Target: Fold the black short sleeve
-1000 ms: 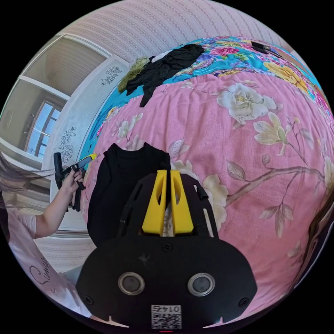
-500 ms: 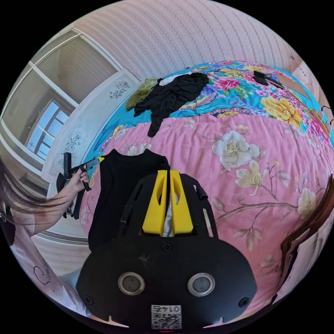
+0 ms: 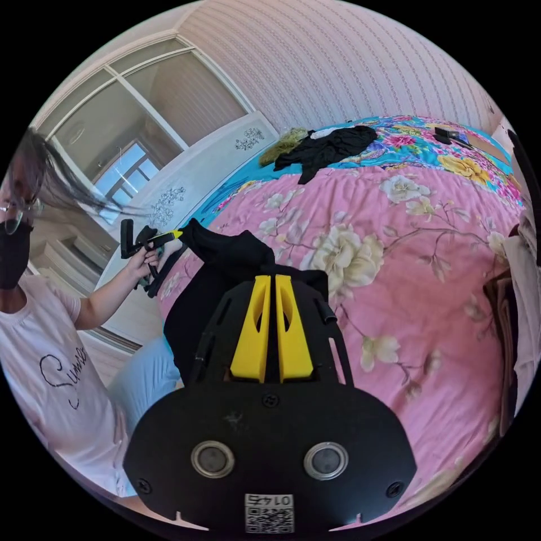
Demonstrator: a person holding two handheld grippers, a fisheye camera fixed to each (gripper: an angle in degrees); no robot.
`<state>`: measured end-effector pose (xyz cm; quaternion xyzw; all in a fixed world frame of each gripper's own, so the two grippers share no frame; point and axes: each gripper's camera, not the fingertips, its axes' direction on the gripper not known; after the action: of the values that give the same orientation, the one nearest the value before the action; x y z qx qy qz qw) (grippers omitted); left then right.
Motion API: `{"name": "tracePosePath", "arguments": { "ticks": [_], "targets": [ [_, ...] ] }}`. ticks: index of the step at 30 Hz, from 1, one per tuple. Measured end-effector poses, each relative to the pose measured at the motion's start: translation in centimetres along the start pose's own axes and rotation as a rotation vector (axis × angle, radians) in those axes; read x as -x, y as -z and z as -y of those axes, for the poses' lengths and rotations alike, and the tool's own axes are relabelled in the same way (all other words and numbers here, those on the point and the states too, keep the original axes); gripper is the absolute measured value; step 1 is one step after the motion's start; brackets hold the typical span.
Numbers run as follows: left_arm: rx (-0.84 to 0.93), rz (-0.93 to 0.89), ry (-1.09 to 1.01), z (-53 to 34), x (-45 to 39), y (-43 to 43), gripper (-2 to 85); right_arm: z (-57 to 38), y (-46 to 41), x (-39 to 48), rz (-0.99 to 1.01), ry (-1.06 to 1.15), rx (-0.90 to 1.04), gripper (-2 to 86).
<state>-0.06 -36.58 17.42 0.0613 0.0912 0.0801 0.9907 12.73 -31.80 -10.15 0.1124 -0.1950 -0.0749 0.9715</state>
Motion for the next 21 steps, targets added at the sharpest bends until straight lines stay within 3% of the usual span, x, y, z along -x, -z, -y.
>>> {"name": "tracePosePath", "arguments": {
  "ticks": [4, 11, 18, 21],
  "targets": [
    [0.018, 0.005, 0.035, -6.7, -2.0, 2.4, -0.4, -6.5, -0.1, 3.2, -0.052, 0.037, 0.022, 0.6],
    [0.21, 0.084, 0.154, -18.1, -5.4, 4.5, -0.6, -14.9, -0.7, 6.6, -0.17, -0.037, 0.102, 0.3],
    [0.155, 0.079, 0.269, -22.3, -7.9, 10.9, -1.0, -21.0, 0.8, 8.6, -0.167, -0.172, 0.158, -0.2],
    [0.112, 0.027, 0.228, -21.9, -10.4, 12.0, -1.0, -21.4, 0.9, 10.1, -0.173, -0.159, 0.159, -0.1]
  ]
}}
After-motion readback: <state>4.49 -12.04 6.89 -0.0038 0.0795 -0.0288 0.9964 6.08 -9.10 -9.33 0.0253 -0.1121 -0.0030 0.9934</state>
